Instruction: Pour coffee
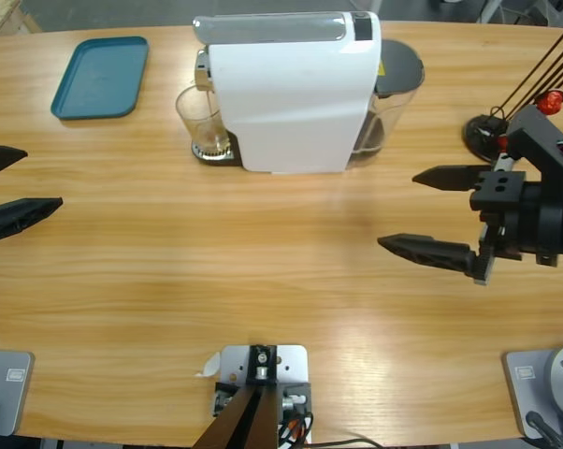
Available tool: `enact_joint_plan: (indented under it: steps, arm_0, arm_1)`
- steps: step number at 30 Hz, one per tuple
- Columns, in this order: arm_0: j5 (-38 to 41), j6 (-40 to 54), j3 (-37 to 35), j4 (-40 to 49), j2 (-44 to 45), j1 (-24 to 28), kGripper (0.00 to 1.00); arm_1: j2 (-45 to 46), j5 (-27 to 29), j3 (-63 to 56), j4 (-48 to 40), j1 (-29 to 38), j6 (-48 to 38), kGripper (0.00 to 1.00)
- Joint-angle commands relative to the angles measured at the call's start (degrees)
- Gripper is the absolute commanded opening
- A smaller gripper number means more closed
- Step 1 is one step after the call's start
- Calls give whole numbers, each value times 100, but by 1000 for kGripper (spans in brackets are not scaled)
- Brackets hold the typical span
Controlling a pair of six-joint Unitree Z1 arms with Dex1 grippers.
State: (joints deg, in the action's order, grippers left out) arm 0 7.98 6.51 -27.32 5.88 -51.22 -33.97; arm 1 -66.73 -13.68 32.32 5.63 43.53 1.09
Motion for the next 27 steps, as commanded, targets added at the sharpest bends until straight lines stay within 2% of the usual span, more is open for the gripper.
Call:
enact_joint_plan:
  steps: [1, 27]
  arm_0:
    - [-118, -10, 218, -78, -160, -22, 858]
    - [-139, -97, 227, -77, -232, -22, 858]
  arm_1:
    - [-207, -55, -199, -88, 59, -4, 1000]
    - [-15, 80, -254, -132, 59, -239, 1000]
